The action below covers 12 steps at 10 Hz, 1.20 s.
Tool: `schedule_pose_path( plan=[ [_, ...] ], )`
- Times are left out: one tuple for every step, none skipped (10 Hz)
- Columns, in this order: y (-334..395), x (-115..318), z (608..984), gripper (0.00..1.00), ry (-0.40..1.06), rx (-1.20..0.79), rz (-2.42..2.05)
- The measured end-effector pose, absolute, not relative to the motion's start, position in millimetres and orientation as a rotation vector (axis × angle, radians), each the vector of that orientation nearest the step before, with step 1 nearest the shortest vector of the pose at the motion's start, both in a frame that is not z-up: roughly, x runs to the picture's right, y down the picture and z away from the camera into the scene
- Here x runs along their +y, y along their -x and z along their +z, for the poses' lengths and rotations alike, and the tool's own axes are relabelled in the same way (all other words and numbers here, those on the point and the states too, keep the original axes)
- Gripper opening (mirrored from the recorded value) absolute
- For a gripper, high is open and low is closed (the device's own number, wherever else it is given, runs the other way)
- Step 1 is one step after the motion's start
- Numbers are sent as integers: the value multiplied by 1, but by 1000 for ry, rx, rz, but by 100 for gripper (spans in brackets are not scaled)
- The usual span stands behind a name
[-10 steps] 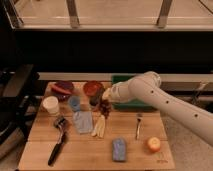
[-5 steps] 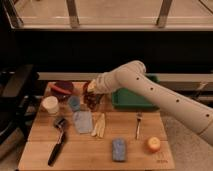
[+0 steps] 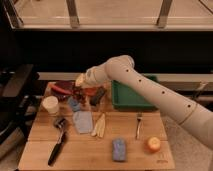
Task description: Place grapes in plastic cup
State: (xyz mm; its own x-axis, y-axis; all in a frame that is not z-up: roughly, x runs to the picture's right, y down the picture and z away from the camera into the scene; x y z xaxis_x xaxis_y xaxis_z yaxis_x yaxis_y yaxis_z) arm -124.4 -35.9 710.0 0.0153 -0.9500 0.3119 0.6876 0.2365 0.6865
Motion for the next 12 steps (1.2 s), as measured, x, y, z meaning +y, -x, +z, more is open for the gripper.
schedule_pose_path(
  plan=[
    [132, -39, 710, 0, -403, -842, -1338],
    [139, -43, 713, 0, -427, -838, -1354],
    [144, -48, 719, 0, -447, -834, -1358],
    [147, -50, 726, 0, -458, -832, -1359],
    [150, -50, 731, 0, -477, -830, -1357],
    [149, -50, 740, 0, -502, -824, -1348],
    [151, -51, 745, 0, -515, -823, -1343],
    [152, -51, 749, 0, -527, -826, -1337],
    [154, -50, 757, 0, -536, -831, -1327],
    [156, -51, 761, 0, -543, -837, -1318],
    [158, -51, 764, 0, -546, -842, -1311],
    [162, -53, 768, 0, -555, -852, -1302]
  ],
)
